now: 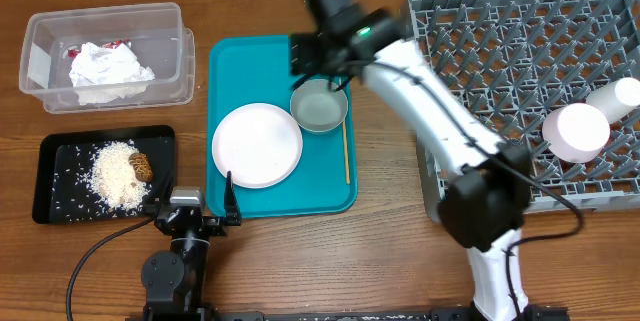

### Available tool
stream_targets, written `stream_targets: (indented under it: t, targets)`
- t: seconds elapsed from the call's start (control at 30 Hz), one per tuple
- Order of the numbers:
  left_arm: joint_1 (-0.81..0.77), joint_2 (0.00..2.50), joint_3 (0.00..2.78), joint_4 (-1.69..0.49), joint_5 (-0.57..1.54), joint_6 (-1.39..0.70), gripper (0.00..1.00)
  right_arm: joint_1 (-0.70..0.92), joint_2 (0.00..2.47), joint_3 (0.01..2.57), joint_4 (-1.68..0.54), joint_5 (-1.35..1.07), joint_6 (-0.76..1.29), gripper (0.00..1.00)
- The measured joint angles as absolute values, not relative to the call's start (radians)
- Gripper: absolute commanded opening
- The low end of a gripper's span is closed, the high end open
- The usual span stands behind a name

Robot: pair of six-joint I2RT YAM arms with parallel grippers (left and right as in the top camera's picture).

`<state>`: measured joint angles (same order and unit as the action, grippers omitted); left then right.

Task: Sort waste into correct bins and load items into the dishwasher
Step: 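Move the right gripper back and grasp the grey bowl's rim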

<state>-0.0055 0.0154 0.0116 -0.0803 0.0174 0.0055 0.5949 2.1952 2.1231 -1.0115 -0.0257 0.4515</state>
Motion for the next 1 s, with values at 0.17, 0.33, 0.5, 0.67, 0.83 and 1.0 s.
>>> stream_targets:
  t: [0.17, 0.33, 0.5, 0.67, 0.83, 1.0]
  targets:
    - [-0.006, 0.015, 0.012, -0.08, 0.017, 0.006, 1.0, 0.652, 2.299, 2.113, -0.958, 0.012, 0.497, 0.67]
    - [-0.006, 0.015, 0.012, -0.08, 0.017, 0.006, 1.0, 0.684, 2.362, 2.1, -0.933, 0.048, 0.566, 0.58]
    - [-0.006, 0.015, 0.012, -0.08, 0.017, 0.006, 1.0, 0.704, 2.395, 2.1, -0.915, 0.105, 0.63, 0.56]
    - [-0.006, 0.015, 0.012, -0.08, 0.017, 0.006, 1.0, 0.707, 2.415, 2.1, -0.916, 0.128, 0.672, 0.48]
    - [-0.006, 0.015, 0.012, -0.08, 0.017, 0.006, 1.0, 0.707, 2.435, 2.1, -0.919, 0.139, 0.694, 0.41]
    - [-0.006, 0.015, 0.012, -0.08, 0.017, 0.006, 1.0, 0.707, 2.442, 2.101, -0.935, 0.139, 0.705, 0.27]
